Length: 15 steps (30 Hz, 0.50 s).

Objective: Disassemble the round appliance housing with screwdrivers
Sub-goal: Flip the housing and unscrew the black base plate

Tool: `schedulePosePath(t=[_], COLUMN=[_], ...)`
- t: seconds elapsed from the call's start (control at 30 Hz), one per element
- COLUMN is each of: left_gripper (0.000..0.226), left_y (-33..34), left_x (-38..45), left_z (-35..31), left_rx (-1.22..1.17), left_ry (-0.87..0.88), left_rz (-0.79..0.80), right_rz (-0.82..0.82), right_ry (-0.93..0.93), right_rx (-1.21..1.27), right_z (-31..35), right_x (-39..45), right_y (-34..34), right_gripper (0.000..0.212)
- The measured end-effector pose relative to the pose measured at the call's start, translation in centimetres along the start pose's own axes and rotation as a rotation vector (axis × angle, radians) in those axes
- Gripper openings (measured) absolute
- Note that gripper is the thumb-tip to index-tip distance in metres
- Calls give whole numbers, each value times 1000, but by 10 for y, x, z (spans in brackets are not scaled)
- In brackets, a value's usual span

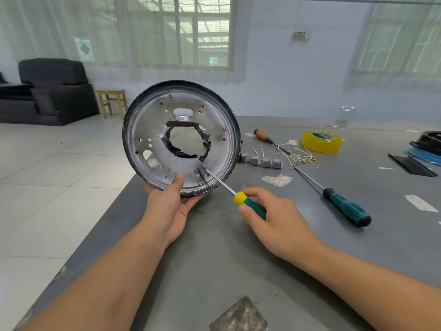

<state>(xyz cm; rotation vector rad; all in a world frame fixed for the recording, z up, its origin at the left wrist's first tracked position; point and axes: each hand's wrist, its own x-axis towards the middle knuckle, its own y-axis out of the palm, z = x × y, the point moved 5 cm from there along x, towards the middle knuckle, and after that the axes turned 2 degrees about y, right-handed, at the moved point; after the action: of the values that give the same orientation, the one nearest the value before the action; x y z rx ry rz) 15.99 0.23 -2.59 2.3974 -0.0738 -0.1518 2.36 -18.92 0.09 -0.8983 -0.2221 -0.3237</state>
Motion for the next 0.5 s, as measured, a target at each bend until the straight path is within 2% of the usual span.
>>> schedulePosePath(t=[0.1,0.5], left_gripper=[52,58], left_y=[-3,-4], left_x=[3,5], left_z=[-3,-3], left_rx=[15,82], left_ry=[59,177], left_rz=[16,2], right_rz=[-26,-46], right_ry=[-24,-56], right_rx=[-134,-98], right_z=[0,0], right_x=[-1,-4], right_y=[-2,-2], right_gripper=[29,30])
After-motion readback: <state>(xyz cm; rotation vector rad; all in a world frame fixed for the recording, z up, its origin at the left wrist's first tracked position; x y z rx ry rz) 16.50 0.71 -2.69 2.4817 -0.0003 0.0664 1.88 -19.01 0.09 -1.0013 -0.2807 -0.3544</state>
